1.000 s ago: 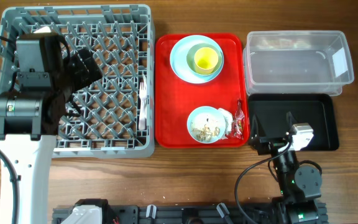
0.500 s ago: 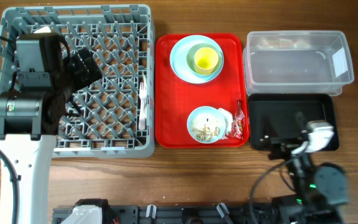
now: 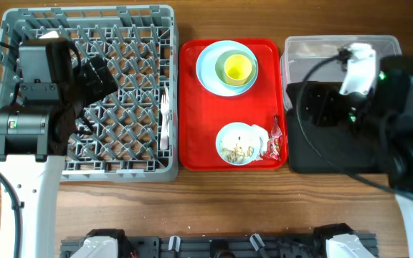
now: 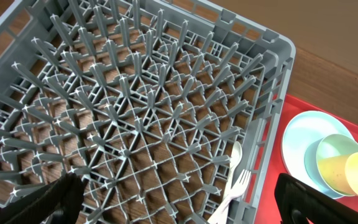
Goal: Sort waste into correct bins and load items into the dishwasher rack
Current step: 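Move the right gripper over the light-blue bowl of rice, then grasp the rim of the light-blue bowl with the right gripper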
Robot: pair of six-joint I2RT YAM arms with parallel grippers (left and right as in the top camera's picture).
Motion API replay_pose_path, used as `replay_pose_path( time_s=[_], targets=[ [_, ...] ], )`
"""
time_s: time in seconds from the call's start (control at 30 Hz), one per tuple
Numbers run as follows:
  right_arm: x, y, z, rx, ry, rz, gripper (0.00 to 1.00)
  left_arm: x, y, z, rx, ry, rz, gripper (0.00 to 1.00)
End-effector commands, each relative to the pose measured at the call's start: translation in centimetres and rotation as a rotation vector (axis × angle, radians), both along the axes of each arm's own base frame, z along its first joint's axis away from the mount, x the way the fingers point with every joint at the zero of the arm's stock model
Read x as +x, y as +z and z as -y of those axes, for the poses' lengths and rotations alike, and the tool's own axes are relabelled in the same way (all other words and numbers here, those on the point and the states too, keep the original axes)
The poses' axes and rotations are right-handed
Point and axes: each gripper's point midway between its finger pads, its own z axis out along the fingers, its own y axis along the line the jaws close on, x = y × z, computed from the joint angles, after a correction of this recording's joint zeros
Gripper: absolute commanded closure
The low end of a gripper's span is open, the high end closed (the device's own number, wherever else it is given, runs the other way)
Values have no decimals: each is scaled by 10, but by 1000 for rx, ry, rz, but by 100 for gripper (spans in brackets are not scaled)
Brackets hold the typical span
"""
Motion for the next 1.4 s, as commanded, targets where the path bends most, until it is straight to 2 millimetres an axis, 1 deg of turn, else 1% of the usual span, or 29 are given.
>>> replay_pose_path(
  time_s=[0.0, 0.03, 0.07, 0.1, 0.17, 0.23, 0.27, 0.3, 0.37, 0.43, 0.47, 0.5, 0.53, 0.57, 0.6, 0.67, 0.7, 0.8, 0.87, 0.97, 1.03, 1.07, 1.13, 1.27, 1.37],
  targets=[
    [7, -26, -11, 36, 20, -142, 53, 0, 4, -4, 10, 14, 11, 0],
    [9, -35, -11, 19, 15, -176, 65, 0, 4, -4, 11, 14, 11, 0],
    [12, -46, -15, 3, 23, -209, 72, 0, 4, -4, 11, 14, 11, 0],
    [14, -54, -19, -12, 32, -230, 76, 0, 4, -4, 11, 14, 11, 0],
    [22, -73, -26, -70, 28, -254, 78, 0, 4, -4, 11, 14, 11, 0],
    [28, -94, -31, -137, -25, -282, 80, 0, 4, -4, 11, 14, 11, 0],
    [29, -110, -40, -174, -25, -303, 80, 0, 4, -4, 11, 14, 11, 0],
    [28, -119, -48, -186, -16, -321, 80, 0, 4, -4, 11, 14, 11, 0],
    [22, -143, -71, -199, 27, -369, 77, 0, 4, -4, 11, 14, 11, 0],
    [11, -167, -91, -226, 72, -424, 73, 0, 4, -4, 11, 14, 11, 0],
    [4, -180, -101, -246, 96, -452, 72, 0, 4, -4, 11, 14, 11, 0],
    [-7, -197, -115, -276, 145, -477, 71, 0, 4, -4, 11, 14, 11, 0],
    [-14, -209, -123, -298, 174, -487, 70, 0, 4, -4, 10, 14, 11, 0],
    [-22, -224, -130, -332, 201, -495, 70, 0, 4, -4, 11, 14, 11, 0],
    [-25, -236, -132, -373, 202, -498, 68, 0, 4, -4, 11, 14, 11, 0],
    [-27, -256, -131, -455, 179, -493, 66, 0, 4, -4, 11, 14, 11, 0],
    [-28, -267, -136, -479, 201, -498, 66, 0, 4, -4, 11, 14, 11, 0],
    [-30, -280, -140, -494, 210, -519, 66, 0, 4, -4, 11, 14, 11, 0],
    [-30, -283, -141, -491, 213, -525, 66, 0, 4, -4, 11, 14, 11, 0],
    [-35, -287, -149, -458, 240, -555, 67, 0, 4, -4, 11, 14, 11, 0],
    [-37, -291, -148, -465, 242, -563, 68, 0, 4, -4, 11, 14, 11, 0],
    [-39, -293, -147, -471, 243, -569, 71, 0, 4, -4, 11, 14, 11, 0],
    [-41, -297, -145, -473, 243, -573, 73, 0, 4, -4, 11, 14, 11, 0],
    [-46, -310, -142, -472, 246, -574, 73, 0, 4, -4, 11, 14, 11, 0],
    [-43, -309, -144, -462, 247, -562, 73, 0, 4, -4, 11, 14, 11, 0]
  ],
)
